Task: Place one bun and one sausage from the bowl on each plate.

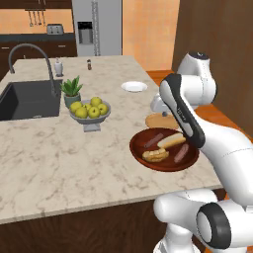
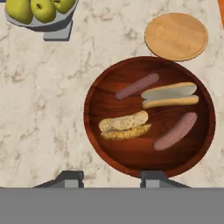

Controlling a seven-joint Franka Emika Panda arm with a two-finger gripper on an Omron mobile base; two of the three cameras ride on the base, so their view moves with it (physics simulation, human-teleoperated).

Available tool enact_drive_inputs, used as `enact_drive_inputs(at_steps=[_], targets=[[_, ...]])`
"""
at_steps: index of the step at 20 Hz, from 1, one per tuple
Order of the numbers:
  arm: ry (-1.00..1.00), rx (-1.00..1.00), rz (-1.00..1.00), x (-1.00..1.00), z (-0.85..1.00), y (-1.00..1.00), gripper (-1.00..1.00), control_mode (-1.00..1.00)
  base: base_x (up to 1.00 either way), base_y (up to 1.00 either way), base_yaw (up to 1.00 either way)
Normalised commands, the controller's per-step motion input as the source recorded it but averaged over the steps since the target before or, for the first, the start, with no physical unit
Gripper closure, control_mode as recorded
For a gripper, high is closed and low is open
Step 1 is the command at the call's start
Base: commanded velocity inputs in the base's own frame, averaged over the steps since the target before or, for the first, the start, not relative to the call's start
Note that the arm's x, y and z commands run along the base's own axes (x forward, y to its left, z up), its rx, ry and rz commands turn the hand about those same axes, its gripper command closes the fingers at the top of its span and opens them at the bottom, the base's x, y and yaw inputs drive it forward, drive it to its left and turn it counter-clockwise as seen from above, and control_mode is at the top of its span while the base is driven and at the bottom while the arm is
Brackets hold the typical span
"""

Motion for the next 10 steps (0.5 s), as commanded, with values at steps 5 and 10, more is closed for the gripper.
enact_drive_inputs(at_steps=[5, 10], targets=[[0.08, 0.06, -0.22, -0.35, -0.17, -0.02, -1.0, -1.0, 0.0, 0.0, 0.0], [0.19, 0.11, -0.71, -0.01, -0.46, -0.03, -1.0, -1.0, 0.0, 0.0, 0.0]])
